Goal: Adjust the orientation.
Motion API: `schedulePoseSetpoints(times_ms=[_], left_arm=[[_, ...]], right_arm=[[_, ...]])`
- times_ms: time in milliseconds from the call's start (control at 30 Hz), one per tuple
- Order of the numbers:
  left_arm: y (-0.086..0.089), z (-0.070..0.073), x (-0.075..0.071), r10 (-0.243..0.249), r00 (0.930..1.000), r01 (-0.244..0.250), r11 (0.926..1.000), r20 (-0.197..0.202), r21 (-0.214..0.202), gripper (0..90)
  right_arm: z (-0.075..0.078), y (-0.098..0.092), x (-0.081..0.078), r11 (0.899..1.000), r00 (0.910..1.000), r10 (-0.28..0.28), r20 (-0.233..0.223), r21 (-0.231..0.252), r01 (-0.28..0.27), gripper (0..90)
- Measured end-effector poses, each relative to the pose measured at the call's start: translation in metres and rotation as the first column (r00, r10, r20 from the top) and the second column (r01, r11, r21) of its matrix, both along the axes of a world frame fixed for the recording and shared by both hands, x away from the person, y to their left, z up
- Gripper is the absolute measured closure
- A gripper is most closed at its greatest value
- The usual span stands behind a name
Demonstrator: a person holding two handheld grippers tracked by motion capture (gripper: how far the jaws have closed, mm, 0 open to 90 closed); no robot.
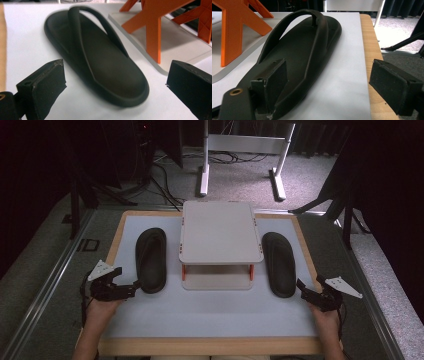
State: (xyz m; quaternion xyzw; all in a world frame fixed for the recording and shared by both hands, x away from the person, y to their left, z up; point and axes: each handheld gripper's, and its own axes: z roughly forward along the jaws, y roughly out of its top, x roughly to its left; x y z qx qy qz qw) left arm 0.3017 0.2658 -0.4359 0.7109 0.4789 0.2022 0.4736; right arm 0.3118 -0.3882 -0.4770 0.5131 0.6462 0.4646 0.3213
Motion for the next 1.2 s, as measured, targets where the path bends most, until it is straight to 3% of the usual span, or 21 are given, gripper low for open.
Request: schedulePoseSetpoints(times_ms=[267, 367, 567, 667, 767, 1033, 1100, 1200], left_arm=[[-0.008, 0.016, 0.017, -0.031, 0.9992, 0.032, 0.9982, -0.027, 0.051, 2.5], [-0.008, 0.021, 0.024, -0.034, 0.9985, 0.036, 0.9982, -0.043, 0.048, 2.5], [-0.004, 0.027, 0.039, -0.014, 0.9978, 0.018, 0.9974, -0.064, 0.069, 2.5], [-0.003, 0.028, 0.044, -0.013, 0.9971, 0.018, 0.9967, -0.074, 0.079, 2.5], [-0.003, 0.029, 0.054, 0.000, 0.9959, 0.011, 0.9922, -0.091, 0.124, 2.5], [-0.003, 0.030, 0.071, 0.019, 0.9928, 0.001, 0.9857, -0.118, 0.169, 2.5], [-0.003, 0.029, 0.075, 0.011, 0.9910, 0.009, 0.9884, -0.133, 0.151, 2.5], [-0.003, 0.027, 0.083, 0.012, 0.9880, 0.012, 0.9875, -0.154, 0.157, 2.5]], right_arm=[[0.000, 0.000, 0.000, 1.000, 1.0000, 0.002, 0.000, 0.003, -0.002, 14.2], [0.000, 0.000, 0.000, 1.000, 1.0000, 0.004, 0.000, 0.001, -0.004, 14.3], [0.000, 0.000, 0.000, 1.000, 1.0000, 0.006, -0.002, -0.001, -0.006, 14.5], [0.000, 0.000, 0.000, 1.000, 1.0000, 0.007, -0.003, 0.000, -0.007, 14.5], [0.000, 0.001, 0.000, 1.000, 1.0000, 0.006, -0.003, -0.005, -0.006, 14.8], [0.000, 0.001, 0.000, 1.000, 1.0000, 0.008, -0.003, -0.006, -0.008, 14.8], [0.000, 0.001, 0.000, 1.000, 1.0000, 0.009, -0.003, -0.007, -0.009, 14.9], [0.000, 0.001, 0.000, 1.000, 1.0000, 0.009, -0.003, -0.007, -0.009, 14.9]])
